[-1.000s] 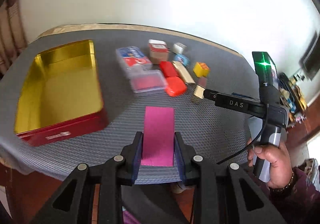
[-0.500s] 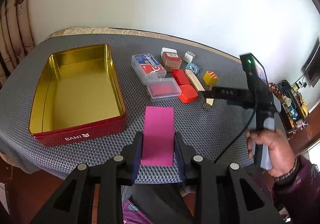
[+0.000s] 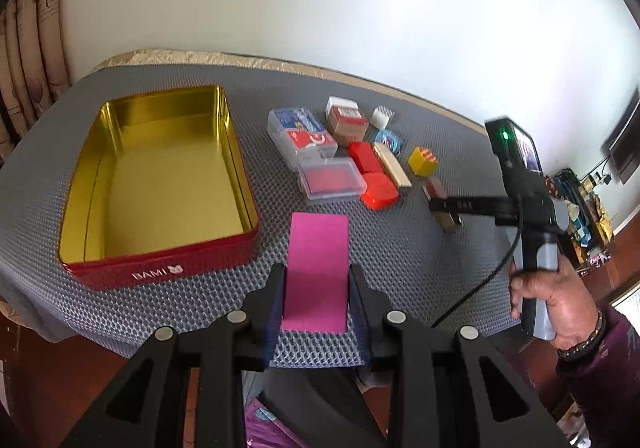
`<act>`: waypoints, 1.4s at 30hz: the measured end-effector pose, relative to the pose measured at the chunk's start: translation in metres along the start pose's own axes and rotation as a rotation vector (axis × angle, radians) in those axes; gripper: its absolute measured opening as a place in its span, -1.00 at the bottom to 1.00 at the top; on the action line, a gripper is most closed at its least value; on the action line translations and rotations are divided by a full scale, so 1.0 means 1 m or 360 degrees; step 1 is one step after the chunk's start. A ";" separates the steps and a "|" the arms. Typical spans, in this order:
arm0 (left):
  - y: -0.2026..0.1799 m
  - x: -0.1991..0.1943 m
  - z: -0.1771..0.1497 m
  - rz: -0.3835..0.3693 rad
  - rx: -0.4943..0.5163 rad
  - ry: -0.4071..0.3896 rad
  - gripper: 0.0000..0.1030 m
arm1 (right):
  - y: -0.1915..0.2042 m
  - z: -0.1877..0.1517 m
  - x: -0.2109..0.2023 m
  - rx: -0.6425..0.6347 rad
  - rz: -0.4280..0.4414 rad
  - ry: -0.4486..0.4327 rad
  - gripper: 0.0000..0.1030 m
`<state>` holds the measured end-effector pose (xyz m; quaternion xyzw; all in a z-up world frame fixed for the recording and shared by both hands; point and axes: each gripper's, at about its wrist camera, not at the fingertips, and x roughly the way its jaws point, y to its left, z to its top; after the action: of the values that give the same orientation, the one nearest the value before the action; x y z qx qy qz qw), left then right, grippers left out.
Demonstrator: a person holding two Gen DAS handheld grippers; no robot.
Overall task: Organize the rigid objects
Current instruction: 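Carry the pink block into the gold tin with the left gripper while the right gripper grasps the gold-and-red lighter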
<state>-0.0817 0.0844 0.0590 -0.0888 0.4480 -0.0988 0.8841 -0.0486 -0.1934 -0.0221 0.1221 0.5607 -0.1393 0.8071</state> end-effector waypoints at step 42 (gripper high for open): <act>0.149 0.078 0.127 0.0675 -0.0064 0.0016 -0.32 | 0.018 -0.003 -0.075 -0.0040 0.0410 -0.0130 -0.65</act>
<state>0.0802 0.2168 0.0359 -0.0095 0.4629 0.0980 0.8809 -0.0697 -0.1686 0.0482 0.1773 0.5088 -0.0323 0.8418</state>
